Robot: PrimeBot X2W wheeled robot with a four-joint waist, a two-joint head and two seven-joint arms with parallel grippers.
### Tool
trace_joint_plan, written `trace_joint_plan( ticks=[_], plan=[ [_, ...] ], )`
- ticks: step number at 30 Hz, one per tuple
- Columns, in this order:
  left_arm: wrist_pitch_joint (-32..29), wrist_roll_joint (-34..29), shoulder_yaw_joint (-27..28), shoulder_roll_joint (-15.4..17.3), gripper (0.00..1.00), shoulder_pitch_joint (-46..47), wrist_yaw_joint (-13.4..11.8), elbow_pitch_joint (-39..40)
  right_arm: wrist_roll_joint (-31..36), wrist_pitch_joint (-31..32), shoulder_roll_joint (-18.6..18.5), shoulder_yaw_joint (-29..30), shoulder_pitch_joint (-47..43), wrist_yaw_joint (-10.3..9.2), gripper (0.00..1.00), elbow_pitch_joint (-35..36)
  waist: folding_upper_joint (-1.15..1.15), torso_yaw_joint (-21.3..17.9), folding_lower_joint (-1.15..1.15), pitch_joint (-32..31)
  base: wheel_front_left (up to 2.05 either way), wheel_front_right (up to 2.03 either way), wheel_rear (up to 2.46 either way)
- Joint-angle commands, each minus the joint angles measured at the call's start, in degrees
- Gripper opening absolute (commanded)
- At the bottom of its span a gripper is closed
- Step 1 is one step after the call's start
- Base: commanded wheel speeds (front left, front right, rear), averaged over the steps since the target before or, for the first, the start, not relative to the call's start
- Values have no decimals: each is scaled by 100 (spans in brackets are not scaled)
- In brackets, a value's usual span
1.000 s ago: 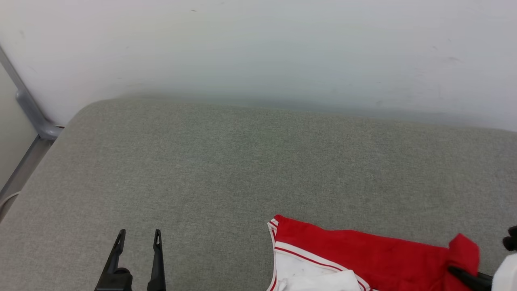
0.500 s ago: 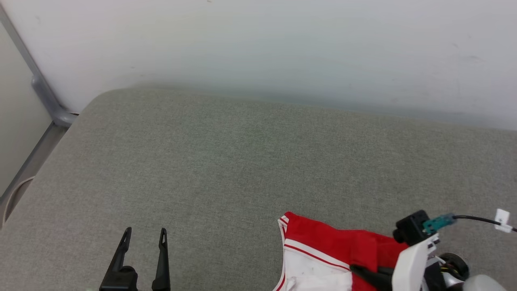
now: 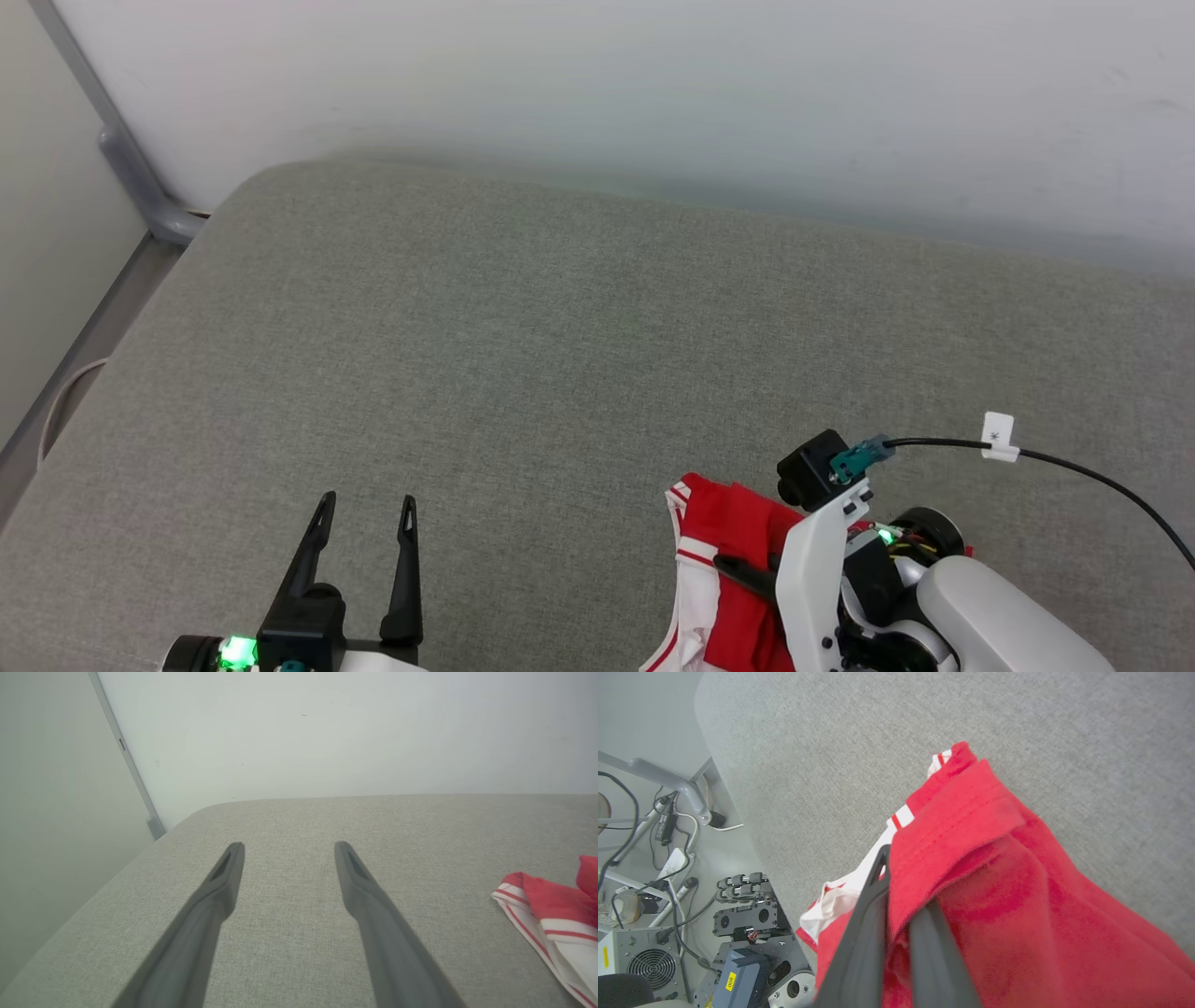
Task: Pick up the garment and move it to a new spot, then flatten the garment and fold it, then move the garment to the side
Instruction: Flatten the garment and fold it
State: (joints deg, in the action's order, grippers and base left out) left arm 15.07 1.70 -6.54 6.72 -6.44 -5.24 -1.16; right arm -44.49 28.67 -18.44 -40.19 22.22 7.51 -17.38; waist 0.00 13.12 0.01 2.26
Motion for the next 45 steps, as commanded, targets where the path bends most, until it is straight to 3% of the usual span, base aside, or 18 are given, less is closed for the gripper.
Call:
trace_joint_plan(
  ticks=[1, 9, 10, 11, 12, 19, 28, 33, 38, 45],
  plan=[
    [13, -24, -1, -26, 100, 65, 4, -8, 49, -44, 37, -47, 86, -5, 0, -86, 0, 43, -1, 43, 0, 0, 0],
    [13, -28, -13, -93, 100, 107, 27, -81, 195, -253, 222, -705, 337, -5, 0, -1187, 0, 108, -1, 105, 0, 0, 0],
    [13, -27, -3, -94, 100, 94, 27, -96, 147, -335, 236, -745, 334, -5, 22, -1223, 0, 96, -1, 86, 0, 0, 0],
    [13, -25, 9, -94, 100, 74, 25, -102, 121, -421, 232, -781, 332, -5, 65, -1227, 0, 77, -1, 66, 0, 0, 0],
    [13, -25, 23, -95, 100, 58, 25, -112, 129, -537, 192, -823, 356, -5, 100, -1191, 0, 57, -1, 44, 0, 0, 0],
    [13, -32, 81, -67, 100, -28, 57, -146, 107, -1584, -195, -612, 187, -5, 100, -525, 0, -181, -1, -199, 0, 0, 0],
    [13, 34, 180, -44, 100, -117, 152, -85, 940, -2830, -519, 881, -401, -5, 100, 140, 0, -572, -1, -393, 0, 0, 0],
    [13, -2, 213, -61, 100, -123, 160, -71, 1787, -3418, -247, 2105, -886, -6, 100, 397, 0, -752, -1, -431, 0, 0, 0],
    [13, -65, 150, -79, 100, -72, 157, -43, 2636, -3860, 272, 3211, -1472, -5, 100, 682, 0, -866, -1, -455, 0, 0, 0],
    [13, -83, 139, -65, 100, -127, 131, -33, 3521, -4216, 1014, 4134, -2238, -5, 100, 1119, 0, -933, -1, -503, 0, 0, 0]
  ],
)
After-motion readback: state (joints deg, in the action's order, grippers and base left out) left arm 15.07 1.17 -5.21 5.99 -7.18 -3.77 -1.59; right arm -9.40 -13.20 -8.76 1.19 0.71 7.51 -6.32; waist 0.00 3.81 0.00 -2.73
